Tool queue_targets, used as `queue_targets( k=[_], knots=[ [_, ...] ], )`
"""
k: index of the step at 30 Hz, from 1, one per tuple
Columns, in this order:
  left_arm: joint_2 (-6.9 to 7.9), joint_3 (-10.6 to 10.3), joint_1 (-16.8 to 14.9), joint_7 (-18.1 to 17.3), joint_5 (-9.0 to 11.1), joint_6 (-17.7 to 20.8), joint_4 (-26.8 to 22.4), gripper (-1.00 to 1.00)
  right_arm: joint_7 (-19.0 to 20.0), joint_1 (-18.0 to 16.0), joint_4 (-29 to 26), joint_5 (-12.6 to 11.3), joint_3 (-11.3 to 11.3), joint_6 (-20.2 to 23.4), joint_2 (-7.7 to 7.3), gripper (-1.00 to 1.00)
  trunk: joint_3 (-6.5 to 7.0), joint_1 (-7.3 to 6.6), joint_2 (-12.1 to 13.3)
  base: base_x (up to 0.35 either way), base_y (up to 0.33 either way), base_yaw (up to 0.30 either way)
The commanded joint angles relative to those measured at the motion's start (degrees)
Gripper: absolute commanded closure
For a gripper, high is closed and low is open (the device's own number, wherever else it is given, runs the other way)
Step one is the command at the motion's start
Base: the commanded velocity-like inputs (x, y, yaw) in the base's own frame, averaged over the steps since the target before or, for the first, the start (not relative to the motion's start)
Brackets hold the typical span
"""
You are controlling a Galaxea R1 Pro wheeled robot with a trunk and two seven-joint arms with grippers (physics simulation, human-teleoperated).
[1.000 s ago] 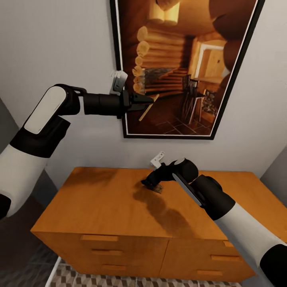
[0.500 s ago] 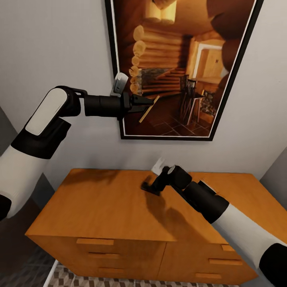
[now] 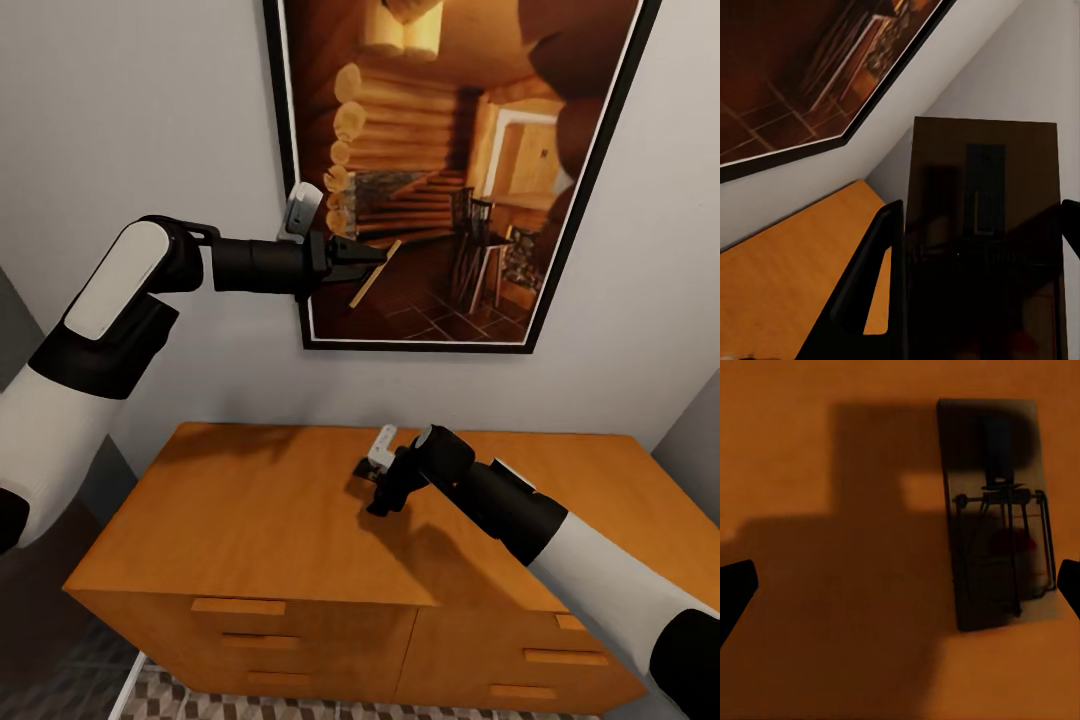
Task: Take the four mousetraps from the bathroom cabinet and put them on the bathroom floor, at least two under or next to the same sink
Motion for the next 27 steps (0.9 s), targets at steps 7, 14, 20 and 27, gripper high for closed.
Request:
queue_targets(
  k=[7,14,20,27],
  knots=[
    [-0.01,0.00,0.00,0.02,-0.03,0.01,-0.03,1.00,2.28,0.00,0.02,0.02,-0.06,-0.63,-0.09,-1.00,0.00,0.00,0.00,0.000,0.000,0.000],
    [-0.03,-0.98,0.00,-0.01,-0.03,0.01,-0.01,1.00,5.59,-0.03,-0.23,0.22,-0.21,-0.70,-0.16,-1.00,0.00,0.00,0.00,0.059,-0.015,0.000],
    [-0.03,-1.55,0.00,0.04,-0.04,-0.37,-0.01,1.00,6.31,-0.71,-0.39,0.19,-0.25,-0.76,-0.17,-1.00,0.00,0.00,0.00,0.201,-0.038,0.000],
    [-0.03,-1.64,0.00,-0.01,-0.03,-0.58,0.00,1.00,6.41,-1.11,-0.45,0.16,-0.25,-0.79,-0.14,-1.00,0.00,0.00,0.00,0.034,-0.005,0.000]
  ],
)
